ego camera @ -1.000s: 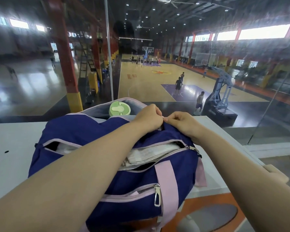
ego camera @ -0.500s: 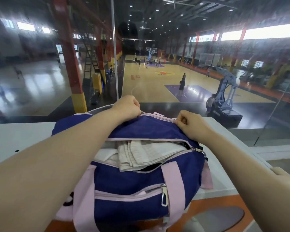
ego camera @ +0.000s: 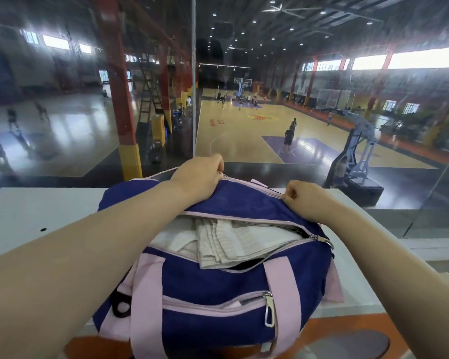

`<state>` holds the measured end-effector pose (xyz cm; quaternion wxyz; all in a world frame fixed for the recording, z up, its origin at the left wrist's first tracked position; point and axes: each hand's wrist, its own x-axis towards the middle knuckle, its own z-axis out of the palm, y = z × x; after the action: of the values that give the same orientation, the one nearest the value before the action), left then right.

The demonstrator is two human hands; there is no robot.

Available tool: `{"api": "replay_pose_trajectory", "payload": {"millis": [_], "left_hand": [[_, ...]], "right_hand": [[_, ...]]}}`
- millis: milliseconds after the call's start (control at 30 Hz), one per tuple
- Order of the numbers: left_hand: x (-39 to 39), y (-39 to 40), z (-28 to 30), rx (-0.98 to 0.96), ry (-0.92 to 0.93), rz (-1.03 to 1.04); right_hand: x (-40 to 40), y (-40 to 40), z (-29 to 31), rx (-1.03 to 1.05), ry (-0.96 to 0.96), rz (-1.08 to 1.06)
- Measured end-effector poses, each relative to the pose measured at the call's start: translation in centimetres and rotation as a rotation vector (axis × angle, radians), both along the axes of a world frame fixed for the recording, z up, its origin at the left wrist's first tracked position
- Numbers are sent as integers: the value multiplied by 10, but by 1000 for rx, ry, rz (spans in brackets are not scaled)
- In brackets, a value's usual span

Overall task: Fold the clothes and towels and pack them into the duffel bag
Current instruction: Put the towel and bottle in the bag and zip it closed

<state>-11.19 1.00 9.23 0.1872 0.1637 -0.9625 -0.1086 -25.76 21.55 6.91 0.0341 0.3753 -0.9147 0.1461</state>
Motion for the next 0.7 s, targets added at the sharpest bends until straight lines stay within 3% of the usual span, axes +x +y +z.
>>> {"api": "replay_pose_trajectory", "payload": {"millis": [133,300,433,500,700], "left_hand": [[6,0,11,247,-122,26],[-3,5,19,445,-184,40],[-5,-1,10,605,103,154],[-2,-8,9,580,211,212],[6,-25,15,420,195,243]], "right_hand": [[15,-16,14,33,223,-31],[32,-46,18,-113,15,155],[50,-81,18,-151,21,292],[51,-94,16,-171,-12,255],[44,-100,9,-282,-28,209]]}}
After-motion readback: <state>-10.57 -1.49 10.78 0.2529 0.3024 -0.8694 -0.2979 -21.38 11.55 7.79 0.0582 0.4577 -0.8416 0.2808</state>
